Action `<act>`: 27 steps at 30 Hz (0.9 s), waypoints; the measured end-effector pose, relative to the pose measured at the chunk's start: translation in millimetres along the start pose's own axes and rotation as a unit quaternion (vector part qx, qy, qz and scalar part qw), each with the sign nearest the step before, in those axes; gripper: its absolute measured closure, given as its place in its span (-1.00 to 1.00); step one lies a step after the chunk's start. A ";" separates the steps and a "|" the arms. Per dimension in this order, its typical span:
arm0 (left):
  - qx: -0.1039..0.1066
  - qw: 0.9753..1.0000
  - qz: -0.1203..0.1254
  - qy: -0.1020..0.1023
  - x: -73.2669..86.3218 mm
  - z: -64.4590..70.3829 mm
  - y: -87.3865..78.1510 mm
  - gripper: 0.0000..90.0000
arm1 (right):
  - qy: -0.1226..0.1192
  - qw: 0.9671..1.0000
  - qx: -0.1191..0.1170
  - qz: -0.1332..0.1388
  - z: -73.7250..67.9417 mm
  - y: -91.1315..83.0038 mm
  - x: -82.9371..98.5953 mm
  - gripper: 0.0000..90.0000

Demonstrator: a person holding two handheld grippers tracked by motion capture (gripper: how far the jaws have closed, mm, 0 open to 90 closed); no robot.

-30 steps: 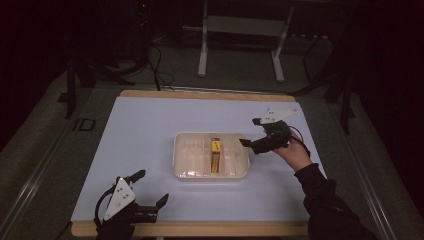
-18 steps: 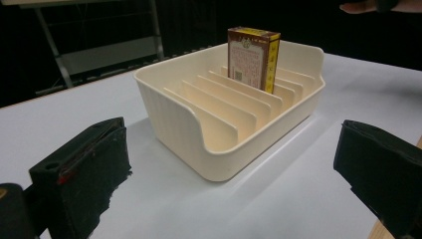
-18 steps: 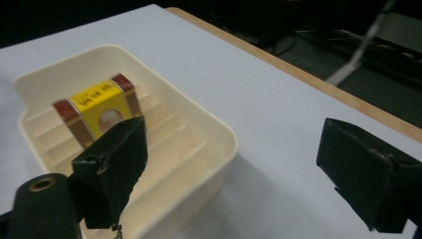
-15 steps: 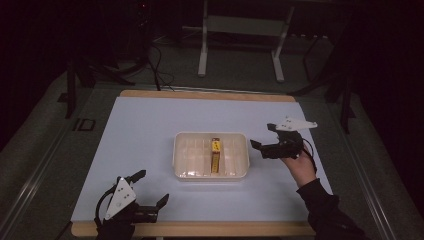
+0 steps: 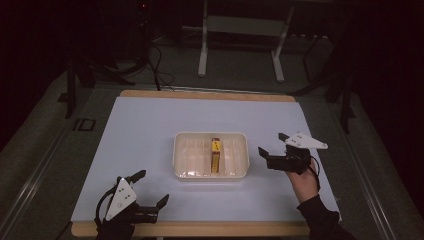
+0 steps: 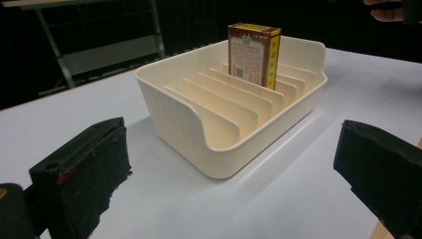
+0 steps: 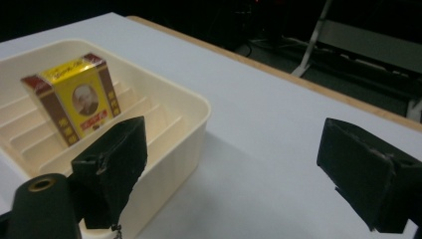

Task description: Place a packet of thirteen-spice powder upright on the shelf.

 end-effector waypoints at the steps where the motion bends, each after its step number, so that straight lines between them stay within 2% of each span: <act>1: 0.000 1.000 -0.001 -0.001 0.0 -0.1 0.2 -0.97 | -0.003 1.000 0.001 -0.003 -0.3 -0.6 2.4 -0.73; 4: 0.000 1.000 -0.004 0.001 0.1 0.2 1.0 -0.97 | 0.000 1.000 0.006 -0.006 -1.1 -2.2 10.9 -0.73; 8: 0.001 1.000 -0.007 0.005 0.2 0.8 1.7 -0.97 | 0.012 0.999 0.029 -0.003 0.8 -6.3 21.4 -0.73; 11: -0.002 1.000 -0.007 0.006 0.1 0.4 1.9 -0.97 | 0.022 0.999 0.021 -0.009 2.6 -7.6 29.6 -0.73; 15: -0.005 1.000 -0.009 0.007 0.4 0.0 2.4 -0.97 | 0.022 0.999 0.031 -0.015 5.9 -10.4 40.1 -0.74; 17: -0.002 1.000 -0.015 0.006 1.1 -0.3 3.4 -0.97 | 0.026 0.998 0.051 -0.009 9.0 -13.5 44.3 -0.74; 20: 0.000 1.000 -0.021 0.002 1.7 -1.0 4.5 -0.97 | 0.040 0.998 0.057 -0.006 12.3 -16.8 49.9 -0.74; 27: 0.002 1.000 -0.029 -0.006 3.2 -3.0 5.8 -0.97 | 0.054 0.997 0.044 -0.017 14.0 -23.3 60.9 -0.74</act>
Point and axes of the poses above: each handheld gripper's, and its own axes: y roughly forward along the jaws, x roughly out of its underside, z roughly to its right, the point moved 2 cm from there along y, roughly forward along the jaws, and after that the axes turned 9 degrees about -z, right-handed, at the moved point
